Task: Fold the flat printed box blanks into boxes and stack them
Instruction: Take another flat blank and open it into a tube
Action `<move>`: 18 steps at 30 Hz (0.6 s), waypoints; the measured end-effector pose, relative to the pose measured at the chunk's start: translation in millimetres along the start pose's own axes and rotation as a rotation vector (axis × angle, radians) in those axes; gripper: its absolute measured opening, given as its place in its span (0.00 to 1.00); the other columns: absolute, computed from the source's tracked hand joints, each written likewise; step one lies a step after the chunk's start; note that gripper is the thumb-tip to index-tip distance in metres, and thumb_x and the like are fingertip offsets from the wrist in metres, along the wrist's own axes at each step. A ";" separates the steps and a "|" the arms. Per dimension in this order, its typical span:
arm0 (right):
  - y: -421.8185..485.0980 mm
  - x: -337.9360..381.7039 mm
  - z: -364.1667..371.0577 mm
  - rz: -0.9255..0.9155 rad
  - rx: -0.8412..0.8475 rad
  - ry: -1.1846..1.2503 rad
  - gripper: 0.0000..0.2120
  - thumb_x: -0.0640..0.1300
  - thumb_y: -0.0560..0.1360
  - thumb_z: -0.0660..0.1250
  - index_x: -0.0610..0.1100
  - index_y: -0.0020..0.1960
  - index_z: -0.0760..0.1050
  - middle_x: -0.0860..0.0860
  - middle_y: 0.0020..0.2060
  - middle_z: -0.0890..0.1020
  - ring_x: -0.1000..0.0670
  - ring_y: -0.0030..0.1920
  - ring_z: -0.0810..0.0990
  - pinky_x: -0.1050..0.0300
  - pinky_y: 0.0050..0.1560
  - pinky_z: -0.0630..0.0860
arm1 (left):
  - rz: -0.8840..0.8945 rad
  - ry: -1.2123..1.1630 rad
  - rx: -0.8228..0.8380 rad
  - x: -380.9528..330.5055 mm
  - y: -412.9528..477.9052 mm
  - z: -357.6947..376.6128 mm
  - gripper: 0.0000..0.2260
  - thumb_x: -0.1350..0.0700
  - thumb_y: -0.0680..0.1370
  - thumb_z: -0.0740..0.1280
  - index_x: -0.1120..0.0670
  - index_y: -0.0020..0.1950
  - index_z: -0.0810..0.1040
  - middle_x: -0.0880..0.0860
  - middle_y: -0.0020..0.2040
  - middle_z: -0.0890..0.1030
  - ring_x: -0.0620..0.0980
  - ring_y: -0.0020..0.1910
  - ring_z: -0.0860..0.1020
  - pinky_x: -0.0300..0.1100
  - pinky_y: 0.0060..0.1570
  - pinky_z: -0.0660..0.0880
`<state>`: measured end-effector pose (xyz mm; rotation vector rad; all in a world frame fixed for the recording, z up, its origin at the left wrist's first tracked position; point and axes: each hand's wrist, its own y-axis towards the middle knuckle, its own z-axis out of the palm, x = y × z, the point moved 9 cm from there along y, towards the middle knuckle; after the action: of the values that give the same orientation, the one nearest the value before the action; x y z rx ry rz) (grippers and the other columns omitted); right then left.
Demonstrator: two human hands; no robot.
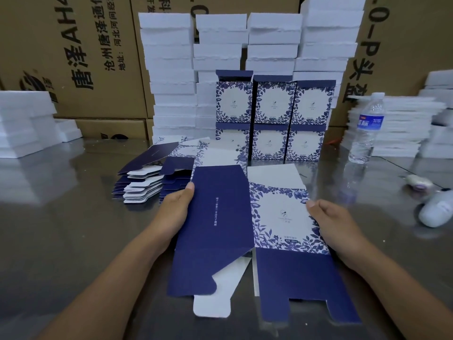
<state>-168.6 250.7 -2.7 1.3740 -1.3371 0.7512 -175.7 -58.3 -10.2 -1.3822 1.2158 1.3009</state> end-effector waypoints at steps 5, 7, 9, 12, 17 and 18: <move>-0.5 -3.1 -2.4 0.063 -0.029 0.064 0.16 0.45 0.80 0.61 0.36 0.37 0.73 0.53 0.27 0.73 0.57 0.26 0.69 0.68 0.28 0.69 | 0.013 0.071 -0.020 -3.1 -2.5 -1.7 0.17 0.49 0.82 0.58 0.59 0.49 0.82 0.56 0.46 0.85 0.58 0.49 0.82 0.57 0.55 0.77; -0.1 -4.1 -6.4 0.077 -0.055 0.088 0.17 0.47 0.80 0.60 0.40 0.36 0.72 0.55 0.22 0.70 0.58 0.22 0.66 0.67 0.23 0.64 | 0.016 0.099 0.008 -3.3 -2.9 2.0 0.17 0.49 0.82 0.58 0.60 0.50 0.81 0.57 0.46 0.85 0.58 0.48 0.82 0.56 0.54 0.77; 0.4 -2.5 -7.6 0.060 -0.053 0.071 0.19 0.47 0.80 0.59 0.35 0.37 0.70 0.50 0.24 0.70 0.54 0.25 0.66 0.64 0.28 0.64 | 0.010 0.100 0.038 -2.5 -3.9 5.6 0.17 0.49 0.81 0.59 0.59 0.50 0.82 0.55 0.45 0.85 0.56 0.45 0.83 0.52 0.51 0.78; -1.0 0.4 -4.7 0.046 -0.032 0.070 0.20 0.46 0.80 0.59 0.27 0.45 0.68 0.43 0.35 0.73 0.47 0.36 0.68 0.53 0.40 0.64 | -0.031 0.022 0.021 0.4 -1.2 3.0 0.15 0.49 0.80 0.61 0.55 0.44 0.84 0.52 0.39 0.86 0.51 0.36 0.84 0.44 0.42 0.78; -1.6 -0.2 -2.8 0.072 -0.025 0.092 0.16 0.45 0.80 0.60 0.33 0.42 0.75 0.41 0.37 0.79 0.47 0.38 0.75 0.53 0.43 0.70 | -0.034 0.059 -0.013 0.5 2.6 -0.5 0.19 0.42 0.79 0.61 0.52 0.38 0.83 0.48 0.34 0.85 0.46 0.32 0.83 0.39 0.34 0.76; -1.4 -1.5 -3.6 0.096 -0.034 0.116 0.15 0.45 0.80 0.60 0.34 0.41 0.76 0.41 0.37 0.80 0.46 0.37 0.76 0.53 0.43 0.71 | -0.047 0.051 0.011 1.9 1.4 1.6 0.19 0.43 0.79 0.61 0.53 0.39 0.84 0.49 0.36 0.85 0.48 0.34 0.84 0.40 0.36 0.78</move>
<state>-166.8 254.3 -3.5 1.2276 -1.3250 0.8554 -177.3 -57.2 -12.2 -1.4351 1.2160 1.2314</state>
